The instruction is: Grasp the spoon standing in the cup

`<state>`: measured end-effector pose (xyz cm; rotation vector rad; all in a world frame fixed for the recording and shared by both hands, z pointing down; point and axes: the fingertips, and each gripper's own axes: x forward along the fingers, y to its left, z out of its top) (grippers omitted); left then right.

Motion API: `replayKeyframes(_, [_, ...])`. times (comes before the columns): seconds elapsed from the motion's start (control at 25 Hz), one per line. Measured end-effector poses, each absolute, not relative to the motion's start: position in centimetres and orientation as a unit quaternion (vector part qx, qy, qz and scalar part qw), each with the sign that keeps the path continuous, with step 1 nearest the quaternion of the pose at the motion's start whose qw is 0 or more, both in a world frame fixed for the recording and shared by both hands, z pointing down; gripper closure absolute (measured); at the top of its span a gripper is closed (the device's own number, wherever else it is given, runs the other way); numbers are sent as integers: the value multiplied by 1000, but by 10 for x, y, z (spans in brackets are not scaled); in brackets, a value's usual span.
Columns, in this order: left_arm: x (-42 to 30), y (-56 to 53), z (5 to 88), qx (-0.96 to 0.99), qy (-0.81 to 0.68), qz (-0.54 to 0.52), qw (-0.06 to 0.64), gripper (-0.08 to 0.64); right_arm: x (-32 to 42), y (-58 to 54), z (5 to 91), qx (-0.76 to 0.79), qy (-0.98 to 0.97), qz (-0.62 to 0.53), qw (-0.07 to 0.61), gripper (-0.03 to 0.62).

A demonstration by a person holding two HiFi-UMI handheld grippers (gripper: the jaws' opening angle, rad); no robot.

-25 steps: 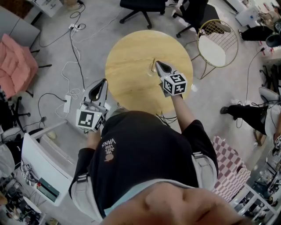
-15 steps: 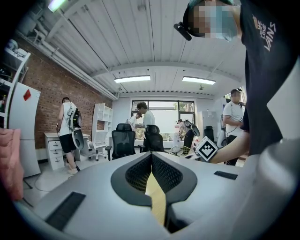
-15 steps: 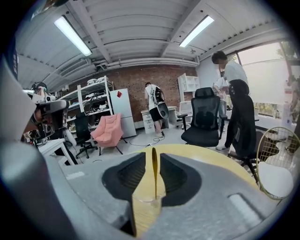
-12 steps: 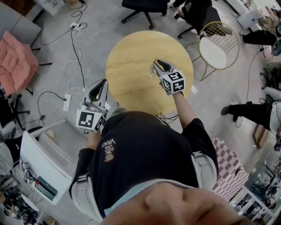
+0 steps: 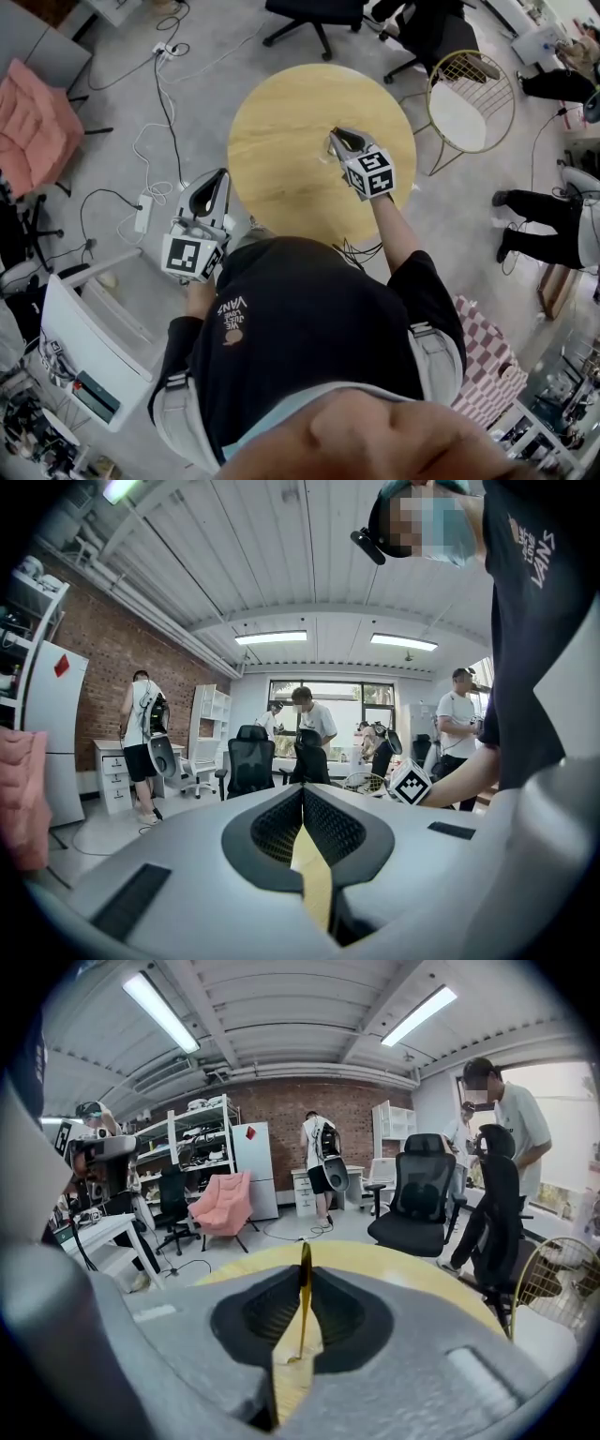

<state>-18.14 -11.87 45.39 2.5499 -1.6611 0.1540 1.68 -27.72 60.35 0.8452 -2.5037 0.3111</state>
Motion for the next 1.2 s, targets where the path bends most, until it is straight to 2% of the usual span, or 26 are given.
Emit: replayKeyframes(1.2, [-176,-128,454,848,-527,43,47,548,29,-280,597,351,-903,127,215,591])
